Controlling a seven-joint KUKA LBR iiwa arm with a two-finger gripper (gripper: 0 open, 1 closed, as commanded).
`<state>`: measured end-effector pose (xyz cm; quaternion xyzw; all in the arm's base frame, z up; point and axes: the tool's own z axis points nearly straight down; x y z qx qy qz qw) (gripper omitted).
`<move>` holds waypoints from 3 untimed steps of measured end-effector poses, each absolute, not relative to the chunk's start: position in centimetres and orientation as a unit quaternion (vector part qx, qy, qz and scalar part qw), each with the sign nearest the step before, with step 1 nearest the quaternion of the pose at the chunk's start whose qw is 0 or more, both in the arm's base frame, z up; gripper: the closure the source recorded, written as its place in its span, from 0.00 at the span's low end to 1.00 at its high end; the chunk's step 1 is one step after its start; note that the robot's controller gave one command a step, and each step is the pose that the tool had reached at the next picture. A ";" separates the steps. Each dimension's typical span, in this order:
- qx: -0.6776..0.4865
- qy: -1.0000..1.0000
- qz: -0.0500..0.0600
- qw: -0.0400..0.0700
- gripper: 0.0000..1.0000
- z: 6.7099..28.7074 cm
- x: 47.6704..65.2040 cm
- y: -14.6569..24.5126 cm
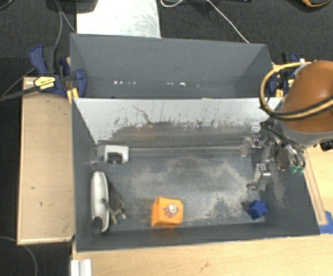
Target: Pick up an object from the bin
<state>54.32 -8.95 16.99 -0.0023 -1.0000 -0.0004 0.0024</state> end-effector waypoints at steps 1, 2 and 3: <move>0.000 -1.000 0.000 -0.002 0.00 17.4 54.5 -8.9; 0.017 -1.000 -0.001 0.002 0.00 7.1 50.7 -15.1; 0.013 -1.000 0.000 -0.003 0.00 14.2 50.9 -15.0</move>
Offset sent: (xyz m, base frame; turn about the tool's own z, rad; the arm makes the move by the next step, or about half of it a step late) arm -0.0363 -0.0612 -0.0999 -0.0428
